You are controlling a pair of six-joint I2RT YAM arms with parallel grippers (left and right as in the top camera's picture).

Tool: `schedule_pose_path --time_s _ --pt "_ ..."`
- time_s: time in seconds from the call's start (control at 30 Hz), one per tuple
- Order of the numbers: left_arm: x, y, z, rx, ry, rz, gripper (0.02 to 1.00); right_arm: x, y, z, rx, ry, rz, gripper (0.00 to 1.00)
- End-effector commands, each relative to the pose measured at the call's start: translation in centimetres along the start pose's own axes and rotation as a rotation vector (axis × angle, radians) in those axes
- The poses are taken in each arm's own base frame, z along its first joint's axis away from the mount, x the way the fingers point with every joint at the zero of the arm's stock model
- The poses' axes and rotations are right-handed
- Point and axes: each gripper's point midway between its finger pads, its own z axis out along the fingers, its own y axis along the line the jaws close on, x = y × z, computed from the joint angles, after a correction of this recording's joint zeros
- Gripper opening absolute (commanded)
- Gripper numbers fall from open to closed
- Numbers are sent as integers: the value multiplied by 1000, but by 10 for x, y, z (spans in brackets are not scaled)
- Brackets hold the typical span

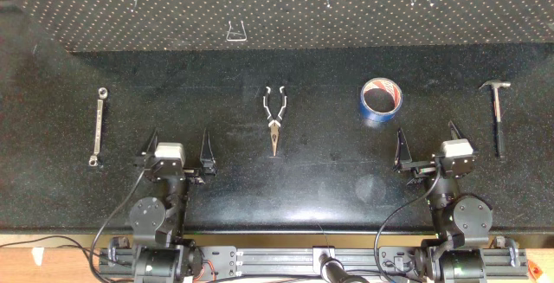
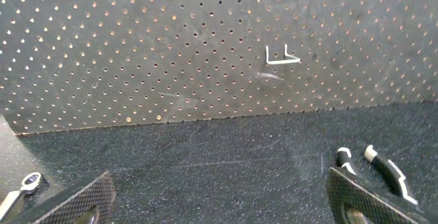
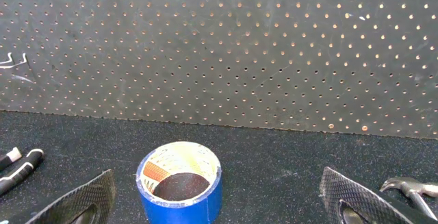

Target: Place Tools Onto Pegboard

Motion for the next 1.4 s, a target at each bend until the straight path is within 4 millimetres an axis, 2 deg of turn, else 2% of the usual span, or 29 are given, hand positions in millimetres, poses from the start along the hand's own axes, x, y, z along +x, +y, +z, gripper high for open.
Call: schedule_pose_path --time_s 0.03,0.1,0.13,0.2,0.27,0.33,0.43,0.5,0.57,0.67,0.7,0.9,1.07,1.23,1.4 --pt "-14 14 7 -41 186 156 993 2 0 0 -2 3 -14 976" --pt "-10 42 12 -153 334 156 993 2 0 0 -2 3 -14 976" --pt "-2 58 11 -207 442 153 993 2 0 0 -2 3 -14 976" --pt "15 76 8 -244 632 130 993 2 0 0 -2 3 -14 976" --pt "30 92 -4 -272 832 90 993 2 0 0 -2 3 -14 976" --pt "33 110 -13 -312 956 33 993 2 0 0 -2 3 -14 976" --pt "24 152 -23 -401 1007 -5 993 2 0 0 -2 3 -14 976" --pt "30 174 -35 -426 1043 -13 993 2 0 0 -2 3 -14 976" --pt "47 196 -55 -408 1118 -13 993 2 0 0 -2 3 -14 976" --pt "74 202 -56 -330 1209 -36 993 2 0 0 -2 3 -14 976" --pt "85 203 -51 -291 1238 -53 993 2 0 0 -2 3 -14 976" --pt "115 215 -10 -160 1266 -152 993 2 0 0 -2 3 -14 976" --pt "130 234 12 -155 1267 -157 993 2 0 0 -2 3 -14 976" --pt "139 227 39 -101 1284 -134 991 2 0 0 -2 3 -14 976" --pt "143 235 60 -118 1281 -162 996 2 0 0 -2 3 -14 976"
